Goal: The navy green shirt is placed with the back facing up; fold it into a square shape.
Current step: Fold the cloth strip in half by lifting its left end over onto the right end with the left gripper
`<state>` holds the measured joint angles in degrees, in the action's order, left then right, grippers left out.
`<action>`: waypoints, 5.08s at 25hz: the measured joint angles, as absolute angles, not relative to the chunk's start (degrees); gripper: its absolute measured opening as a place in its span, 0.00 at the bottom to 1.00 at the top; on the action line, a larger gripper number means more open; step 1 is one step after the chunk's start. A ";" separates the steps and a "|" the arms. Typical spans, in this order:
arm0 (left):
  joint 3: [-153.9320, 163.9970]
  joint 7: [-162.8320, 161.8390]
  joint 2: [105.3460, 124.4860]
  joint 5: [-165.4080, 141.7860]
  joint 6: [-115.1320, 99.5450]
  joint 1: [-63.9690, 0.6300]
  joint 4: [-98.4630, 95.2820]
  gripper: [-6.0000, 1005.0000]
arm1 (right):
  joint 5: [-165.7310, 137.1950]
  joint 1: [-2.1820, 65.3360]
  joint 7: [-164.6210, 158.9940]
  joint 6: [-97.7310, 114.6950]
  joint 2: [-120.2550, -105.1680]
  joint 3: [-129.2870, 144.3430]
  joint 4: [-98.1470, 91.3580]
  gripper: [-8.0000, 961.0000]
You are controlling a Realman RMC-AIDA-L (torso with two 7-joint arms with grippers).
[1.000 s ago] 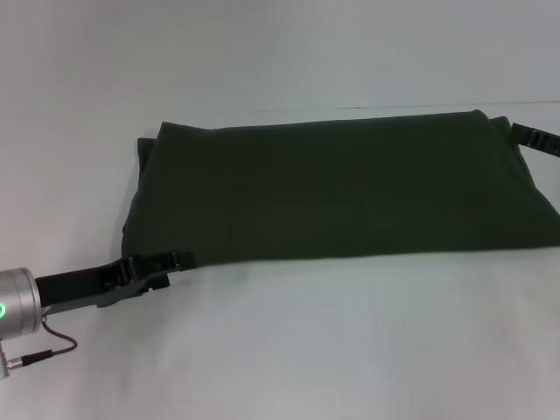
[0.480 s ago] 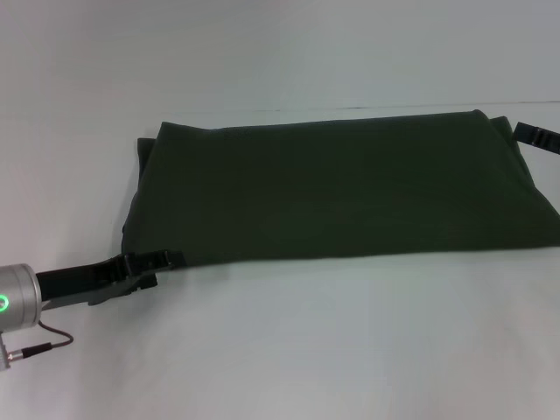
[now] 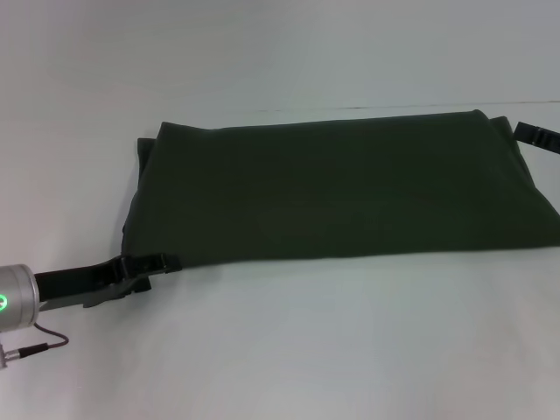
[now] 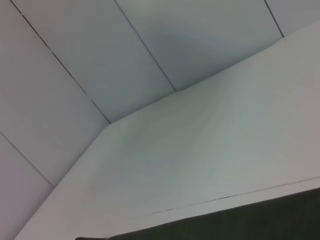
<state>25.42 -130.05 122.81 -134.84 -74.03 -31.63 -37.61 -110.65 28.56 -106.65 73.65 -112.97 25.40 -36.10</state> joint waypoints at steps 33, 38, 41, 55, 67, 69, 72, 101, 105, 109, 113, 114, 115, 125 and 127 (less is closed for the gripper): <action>25.52 -131.75 121.85 -138.18 -72.05 -33.80 -38.33 0.76 | -110.38 27.95 -106.64 73.70 -113.19 25.31 -36.37 0.80; 25.22 -131.78 121.77 -137.70 -72.50 -33.86 -39.44 0.76 | -110.38 27.90 -106.56 73.71 -113.20 25.31 -36.34 0.80; 25.13 -131.79 121.74 -137.54 -72.60 -34.15 -39.71 0.75 | -110.38 27.83 -106.58 73.78 -113.20 25.31 -36.32 0.80; 25.49 -131.39 121.72 -136.49 -75.48 -34.05 -40.19 0.75 | -110.39 27.68 -106.46 73.59 -113.04 25.31 -36.03 0.80; 25.58 -131.77 121.64 -140.26 -76.69 -34.05 -40.69 0.75 | -110.39 27.68 -106.43 73.56 -113.01 25.31 -35.93 0.80; 25.58 -131.77 121.64 -140.66 -76.31 -34.27 -40.55 0.75 | -110.39 27.68 -106.45 73.56 -113.05 25.31 -36.02 0.80; 25.58 -132.00 121.64 -140.78 -75.46 -34.41 -40.45 0.75 | -110.39 27.68 -106.57 73.56 -113.12 25.31 -36.18 0.80; 25.25 -148.38 120.68 -141.00 -73.96 -35.79 -39.70 0.75 | -109.59 28.35 -107.38 74.07 -112.84 25.22 -36.39 0.80; 25.40 -149.25 120.67 -141.13 -73.61 -35.83 -39.33 0.75 | -109.58 28.54 -107.57 74.09 -112.80 25.22 -36.47 0.80; 25.43 -149.66 120.67 -141.15 -73.82 -35.85 -39.26 0.75 | -109.59 28.67 -107.71 74.09 -112.77 25.22 -36.70 0.80; 25.53 -149.79 120.70 -141.15 -74.03 -35.86 -38.65 0.75 | -109.59 28.72 -107.97 74.14 -112.76 25.22 -37.13 0.80; 25.55 -149.79 120.71 -141.15 -74.02 -35.86 -38.56 0.75 | -109.59 28.72 -107.98 74.17 -112.75 25.22 -37.13 0.80; 25.59 -149.79 120.72 -141.15 -74.02 -35.86 -38.43 0.75 | -109.59 28.73 -107.99 74.19 -112.76 25.22 -37.13 0.80; 26.78 -149.84 120.76 -141.15 -72.94 -36.41 -37.82 0.75 | -109.59 28.75 -108.07 74.26 -112.76 25.23 -37.13 0.80; 27.00 -149.85 120.70 -141.15 -72.14 -36.69 -37.39 0.75 | -109.53 28.74 -108.08 74.25 -112.76 25.22 -37.12 0.80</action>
<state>27.00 -149.85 120.70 -141.15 -72.15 -36.69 -37.39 -109.53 28.74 -108.08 74.25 -112.76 25.22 -37.12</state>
